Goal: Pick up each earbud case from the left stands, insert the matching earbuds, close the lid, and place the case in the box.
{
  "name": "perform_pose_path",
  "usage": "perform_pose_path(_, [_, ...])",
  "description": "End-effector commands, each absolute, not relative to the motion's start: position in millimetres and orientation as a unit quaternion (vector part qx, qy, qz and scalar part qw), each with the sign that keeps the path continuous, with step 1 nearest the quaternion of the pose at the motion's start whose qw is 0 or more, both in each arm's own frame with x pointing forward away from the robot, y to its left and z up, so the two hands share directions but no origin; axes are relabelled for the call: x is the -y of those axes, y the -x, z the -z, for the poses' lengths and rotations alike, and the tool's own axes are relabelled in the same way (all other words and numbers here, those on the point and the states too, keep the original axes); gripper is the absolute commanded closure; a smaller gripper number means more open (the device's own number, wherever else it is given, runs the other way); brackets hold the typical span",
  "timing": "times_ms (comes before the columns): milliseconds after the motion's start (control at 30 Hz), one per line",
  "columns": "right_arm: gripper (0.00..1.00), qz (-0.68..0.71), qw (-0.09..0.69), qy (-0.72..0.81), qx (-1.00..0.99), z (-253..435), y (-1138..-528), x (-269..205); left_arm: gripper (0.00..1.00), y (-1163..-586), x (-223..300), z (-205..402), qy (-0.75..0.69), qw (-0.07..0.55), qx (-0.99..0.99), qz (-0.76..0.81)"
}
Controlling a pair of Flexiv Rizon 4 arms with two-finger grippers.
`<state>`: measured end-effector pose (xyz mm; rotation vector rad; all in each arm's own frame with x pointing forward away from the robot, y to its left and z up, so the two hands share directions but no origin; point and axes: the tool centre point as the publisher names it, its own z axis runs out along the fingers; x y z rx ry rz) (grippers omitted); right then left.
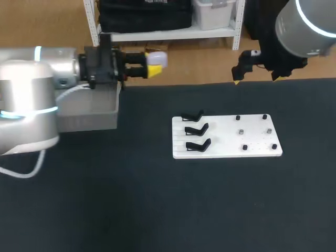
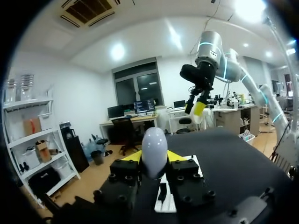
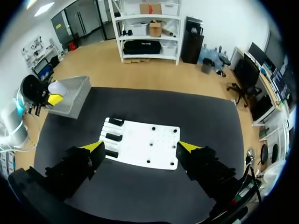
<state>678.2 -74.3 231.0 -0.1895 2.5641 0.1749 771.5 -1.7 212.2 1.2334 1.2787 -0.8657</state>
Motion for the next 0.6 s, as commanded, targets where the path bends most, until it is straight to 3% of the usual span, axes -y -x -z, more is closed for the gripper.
perform_pose_path(33, [0.0, -0.066, 0.299, 0.068, -0.95, -229, -676, 75, 1.0, -761, -67, -219, -0.51, 0.557, -0.552, 0.354])
perform_pose_path(600, [0.0, -0.066, 0.299, 0.068, -0.95, -229, -676, 75, 1.0, -816, -172, -154, -0.483, 0.504, -0.635, 0.33])
